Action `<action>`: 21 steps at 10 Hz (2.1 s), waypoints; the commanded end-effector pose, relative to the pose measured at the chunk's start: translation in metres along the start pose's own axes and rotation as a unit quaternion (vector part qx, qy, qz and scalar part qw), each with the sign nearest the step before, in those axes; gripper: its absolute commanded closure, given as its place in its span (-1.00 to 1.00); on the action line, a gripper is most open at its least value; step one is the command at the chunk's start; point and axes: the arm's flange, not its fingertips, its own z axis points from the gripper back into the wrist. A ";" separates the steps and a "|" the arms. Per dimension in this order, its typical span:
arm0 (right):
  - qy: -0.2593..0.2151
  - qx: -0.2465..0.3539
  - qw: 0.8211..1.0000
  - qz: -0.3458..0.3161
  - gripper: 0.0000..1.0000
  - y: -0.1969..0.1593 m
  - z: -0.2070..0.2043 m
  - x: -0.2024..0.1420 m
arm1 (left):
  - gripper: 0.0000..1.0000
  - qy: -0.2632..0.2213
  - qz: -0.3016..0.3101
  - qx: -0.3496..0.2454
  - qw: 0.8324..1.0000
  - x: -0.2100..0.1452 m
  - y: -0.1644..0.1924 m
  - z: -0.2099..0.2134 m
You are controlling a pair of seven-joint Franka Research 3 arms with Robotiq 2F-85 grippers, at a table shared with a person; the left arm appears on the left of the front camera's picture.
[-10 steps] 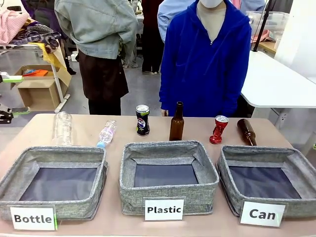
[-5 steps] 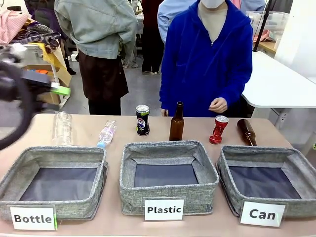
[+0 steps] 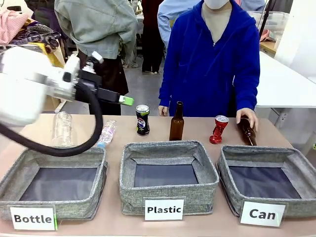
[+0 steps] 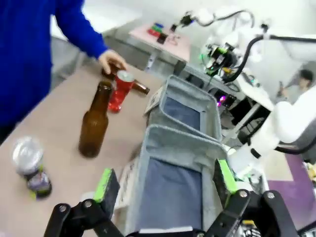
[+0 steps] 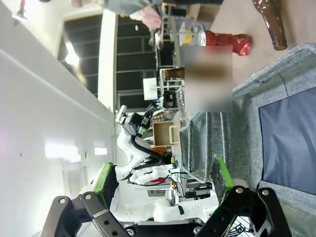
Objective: Sort the can waste into the basket.
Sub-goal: Pick up the can waste from the table and place it in the right Fabric basket.
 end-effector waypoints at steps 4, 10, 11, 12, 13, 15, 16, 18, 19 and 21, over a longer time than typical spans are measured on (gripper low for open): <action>-0.002 0.009 1.000 0.004 -1.00 0.002 0.000 0.001 | -1.00 0.008 0.021 0.030 0.999 -0.003 -0.026 0.025; -0.002 0.009 1.000 0.004 -1.00 0.002 0.000 0.001 | -1.00 0.081 -0.017 0.240 0.967 -0.030 0.013 0.037; -0.002 0.009 1.000 0.004 -1.00 0.002 0.000 0.001 | -1.00 0.090 -0.037 0.253 0.963 -0.028 0.027 0.030; -0.002 0.009 1.000 0.004 -1.00 0.002 0.000 0.001 | -1.00 0.099 -0.058 0.268 0.957 -0.027 0.047 0.026; -0.002 0.009 1.000 0.004 -1.00 0.002 0.000 0.001 | -1.00 0.113 -0.059 0.265 0.956 -0.029 0.064 0.020; -0.002 0.009 1.000 0.004 -1.00 0.002 0.000 0.001 | -1.00 0.137 -0.034 0.242 0.960 -0.024 0.095 0.021; -0.002 0.009 1.000 0.004 -1.00 0.002 0.000 0.001 | -1.00 0.106 -0.027 0.227 0.968 -0.007 0.079 0.059; -0.002 0.009 1.000 0.004 -1.00 0.002 0.000 0.001 | -1.00 0.061 -0.029 0.251 0.966 0.017 0.010 0.186; -0.002 0.009 1.000 0.004 -1.00 0.002 0.000 0.001 | -1.00 0.037 -0.028 0.291 0.956 0.017 -0.029 0.241; -0.002 0.009 1.000 0.004 -1.00 0.002 0.000 0.001 | -1.00 -0.052 -0.013 0.367 0.929 -0.003 -0.100 0.340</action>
